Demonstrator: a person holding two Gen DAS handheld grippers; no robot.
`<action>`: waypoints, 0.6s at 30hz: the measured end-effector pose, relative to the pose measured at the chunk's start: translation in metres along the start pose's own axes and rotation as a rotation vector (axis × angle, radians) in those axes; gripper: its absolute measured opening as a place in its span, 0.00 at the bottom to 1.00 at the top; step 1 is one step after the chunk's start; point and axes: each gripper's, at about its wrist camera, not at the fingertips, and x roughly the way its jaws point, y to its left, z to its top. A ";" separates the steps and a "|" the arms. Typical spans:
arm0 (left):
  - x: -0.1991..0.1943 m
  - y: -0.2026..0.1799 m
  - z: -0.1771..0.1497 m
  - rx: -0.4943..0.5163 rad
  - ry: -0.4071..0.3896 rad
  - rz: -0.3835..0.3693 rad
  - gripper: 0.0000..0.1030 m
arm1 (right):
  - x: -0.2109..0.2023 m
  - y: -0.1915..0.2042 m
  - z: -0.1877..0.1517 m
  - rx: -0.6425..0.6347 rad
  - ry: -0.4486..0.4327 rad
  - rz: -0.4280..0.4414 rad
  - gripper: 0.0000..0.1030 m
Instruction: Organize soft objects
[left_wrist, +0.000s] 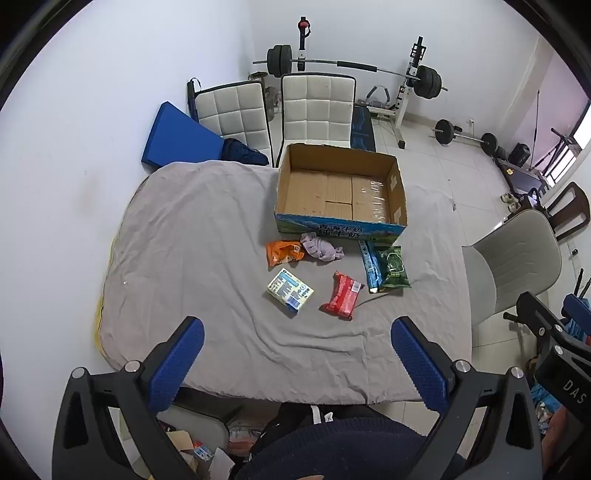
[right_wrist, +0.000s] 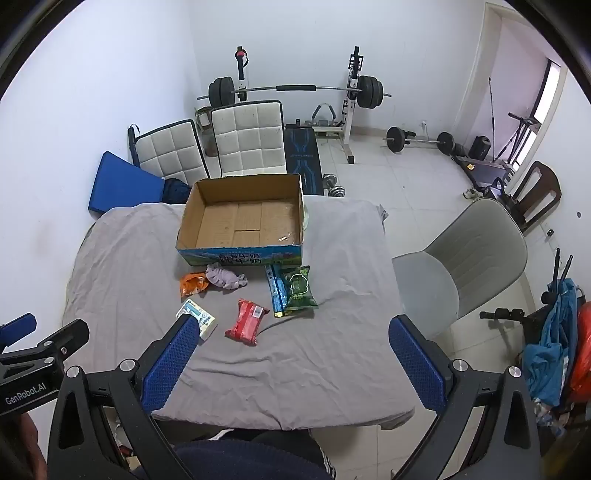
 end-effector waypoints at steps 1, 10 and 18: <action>0.000 0.001 0.000 0.000 0.000 0.000 1.00 | -0.001 0.000 0.000 -0.002 -0.002 -0.002 1.00; -0.001 0.000 0.000 0.010 0.000 0.016 1.00 | -0.002 0.001 -0.002 0.010 -0.001 0.013 1.00; -0.001 0.001 0.000 0.011 -0.007 0.016 1.00 | -0.007 0.002 -0.003 0.011 -0.005 0.014 1.00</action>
